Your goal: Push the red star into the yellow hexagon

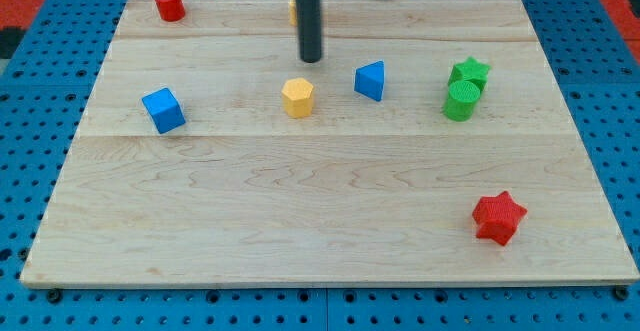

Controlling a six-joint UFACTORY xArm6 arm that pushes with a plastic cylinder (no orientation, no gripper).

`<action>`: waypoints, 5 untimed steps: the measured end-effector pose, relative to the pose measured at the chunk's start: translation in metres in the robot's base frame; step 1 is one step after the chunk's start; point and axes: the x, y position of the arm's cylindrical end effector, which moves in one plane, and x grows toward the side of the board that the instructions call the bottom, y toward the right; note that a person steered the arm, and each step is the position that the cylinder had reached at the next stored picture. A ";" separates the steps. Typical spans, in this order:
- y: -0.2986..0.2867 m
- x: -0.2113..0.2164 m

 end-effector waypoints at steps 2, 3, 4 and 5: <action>0.028 0.091; 0.030 0.161; 0.090 0.191; 0.153 0.162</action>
